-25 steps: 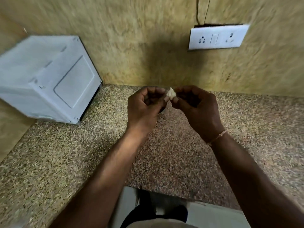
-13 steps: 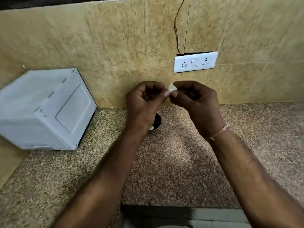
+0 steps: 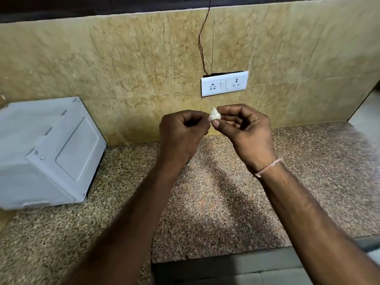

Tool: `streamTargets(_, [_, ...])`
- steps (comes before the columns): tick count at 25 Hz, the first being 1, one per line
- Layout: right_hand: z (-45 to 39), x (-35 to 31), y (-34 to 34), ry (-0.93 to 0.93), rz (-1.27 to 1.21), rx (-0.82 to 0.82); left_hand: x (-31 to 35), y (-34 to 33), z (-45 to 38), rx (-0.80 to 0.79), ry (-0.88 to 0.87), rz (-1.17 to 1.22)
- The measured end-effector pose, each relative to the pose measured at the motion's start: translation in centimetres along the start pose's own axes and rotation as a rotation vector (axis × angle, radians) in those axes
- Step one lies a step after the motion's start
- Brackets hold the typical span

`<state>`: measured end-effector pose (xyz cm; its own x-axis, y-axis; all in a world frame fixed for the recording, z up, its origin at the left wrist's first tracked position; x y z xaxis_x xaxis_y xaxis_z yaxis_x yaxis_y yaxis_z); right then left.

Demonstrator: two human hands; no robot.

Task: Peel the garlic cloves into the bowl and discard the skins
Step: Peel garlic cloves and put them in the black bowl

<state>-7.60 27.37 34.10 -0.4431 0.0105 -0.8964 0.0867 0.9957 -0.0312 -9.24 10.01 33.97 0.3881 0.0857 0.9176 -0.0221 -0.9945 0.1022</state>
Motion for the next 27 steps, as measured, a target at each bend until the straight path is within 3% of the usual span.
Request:
streamTargets(7, [-0.9, 0.2, 2.2, -0.004, 0.005, -0.014, 0.2, -2.2, -0.8, 0.008, 0.001, -0.062])
streamTargets(17, [-1.1, 2.0, 4.2, -0.075, -0.164, 0.016, -1.3, -4.4, -1.5, -0.007, 0.027, 0.085])
streamTargets(23, [-0.8, 3.8, 3.7, -0.139, -0.311, 0.028, -2.8, -4.6, -1.0, 0.044, 0.11, 0.245])
streamTargets(27, [-0.1, 5.2, 2.7, -0.233, -0.504, 0.018, -4.5, -4.4, -0.1, 0.09, 0.284, 0.473])
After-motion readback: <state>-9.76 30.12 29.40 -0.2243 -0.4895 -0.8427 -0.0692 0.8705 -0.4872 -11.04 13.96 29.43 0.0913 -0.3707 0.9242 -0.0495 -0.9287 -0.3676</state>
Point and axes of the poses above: each hand's wrist, its own z-axis away from the middle knuckle, its own y-axis out of the back of the hand, x = y × z, the point moved 6 cm from there along -z, towards the middle knuckle, and after that the axes turned 5 degrees about -x, right-handed, at the moved point
